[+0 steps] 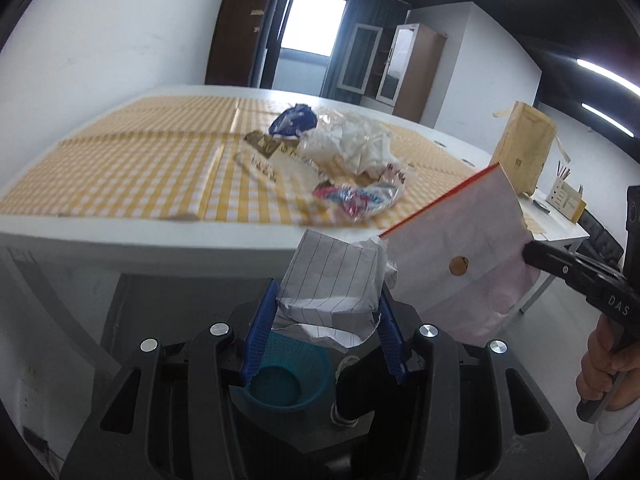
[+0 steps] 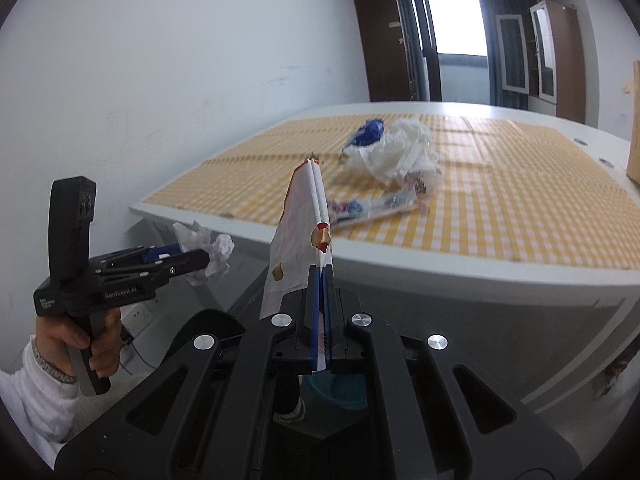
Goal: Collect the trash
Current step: 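Carry the white paper bag with both tools down over the blue basket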
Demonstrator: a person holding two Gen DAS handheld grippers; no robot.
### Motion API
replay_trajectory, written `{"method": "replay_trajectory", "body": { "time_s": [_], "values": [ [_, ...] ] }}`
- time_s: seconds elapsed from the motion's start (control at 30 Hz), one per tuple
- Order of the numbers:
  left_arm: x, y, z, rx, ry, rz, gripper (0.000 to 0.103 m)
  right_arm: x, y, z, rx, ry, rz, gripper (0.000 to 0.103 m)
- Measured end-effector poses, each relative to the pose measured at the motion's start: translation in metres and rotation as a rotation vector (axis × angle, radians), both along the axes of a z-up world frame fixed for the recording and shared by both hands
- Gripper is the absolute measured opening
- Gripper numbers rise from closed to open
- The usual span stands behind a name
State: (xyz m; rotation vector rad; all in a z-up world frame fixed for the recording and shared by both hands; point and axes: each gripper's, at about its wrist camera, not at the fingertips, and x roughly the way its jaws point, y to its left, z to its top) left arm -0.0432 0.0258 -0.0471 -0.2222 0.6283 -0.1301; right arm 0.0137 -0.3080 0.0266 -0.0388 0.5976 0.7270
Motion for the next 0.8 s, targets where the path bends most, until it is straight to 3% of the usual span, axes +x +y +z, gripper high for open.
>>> {"method": "replay_trajectory", "body": {
  "time_s": [0.3,0.8],
  "values": [
    [0.011,-0.005,-0.047,0.007,0.103,-0.002,0.047,0.003,0.016,-0.048,-0.088,0.05,-0.001,0.001],
    [0.04,0.009,-0.133,-0.048,0.275,0.009,0.047,0.03,0.046,-0.131,-0.193,0.156,-0.017,0.001]
  ]
}}
